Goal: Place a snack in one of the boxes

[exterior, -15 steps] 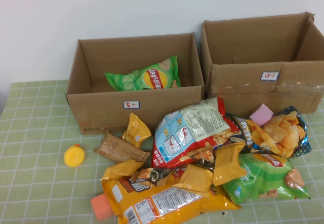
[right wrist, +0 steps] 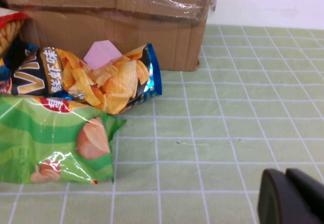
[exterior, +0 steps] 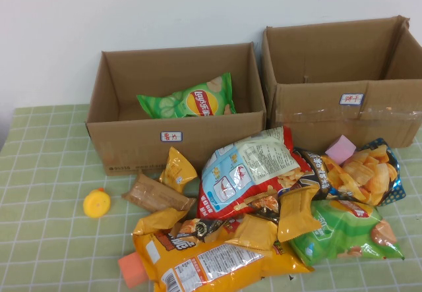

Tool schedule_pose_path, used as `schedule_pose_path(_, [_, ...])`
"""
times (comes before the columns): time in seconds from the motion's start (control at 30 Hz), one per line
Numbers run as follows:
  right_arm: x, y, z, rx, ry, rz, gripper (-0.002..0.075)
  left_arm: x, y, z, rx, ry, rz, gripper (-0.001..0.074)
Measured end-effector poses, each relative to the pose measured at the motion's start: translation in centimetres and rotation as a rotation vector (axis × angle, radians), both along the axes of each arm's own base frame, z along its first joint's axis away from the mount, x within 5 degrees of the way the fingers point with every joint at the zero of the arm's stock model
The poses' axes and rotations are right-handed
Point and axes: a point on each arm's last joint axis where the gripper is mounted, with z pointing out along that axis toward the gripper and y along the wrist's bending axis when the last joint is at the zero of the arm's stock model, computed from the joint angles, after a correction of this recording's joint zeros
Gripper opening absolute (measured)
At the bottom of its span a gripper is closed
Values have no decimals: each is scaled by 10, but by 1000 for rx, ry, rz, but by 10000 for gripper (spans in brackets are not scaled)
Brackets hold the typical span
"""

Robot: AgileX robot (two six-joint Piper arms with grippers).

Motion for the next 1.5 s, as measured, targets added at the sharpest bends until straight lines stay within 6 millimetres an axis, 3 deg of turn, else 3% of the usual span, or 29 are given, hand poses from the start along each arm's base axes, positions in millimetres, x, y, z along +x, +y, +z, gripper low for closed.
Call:
schedule_pose_path(0.47, [0, 0, 0, -1, 0, 0, -2, 0, 0, 0, 0, 2, 0, -2])
schedule_pose_path(0.67, [0, 10, 1, 277, -2, 23, -2, 0, 0, 0, 3, 2, -1, -2])
schedule_pose_path(0.93, [-1, 31, 9, 928, 5, 65, -2, 0, 0, 0, 3, 2, -1, -2])
schedule_pose_path(1.07, [1, 29, 15, 1034, -47, 50, -2, 0, 0, 0, 3, 2, -1, -2])
schedule_pose_path(1.27, [3, 24, 20, 1010, -131, 34, -2, 0, 0, 0, 3, 2, -1, -2])
schedule_pose_path(1.37, [1, 25, 31, 756, -194, 114, -2, 0, 0, 0, 0, 2, 0, -2])
schedule_pose_path(1.5, [-2, 26, 74, 444, -299, 221, -2, 0, 0, 0, 0, 0, 0, -2])
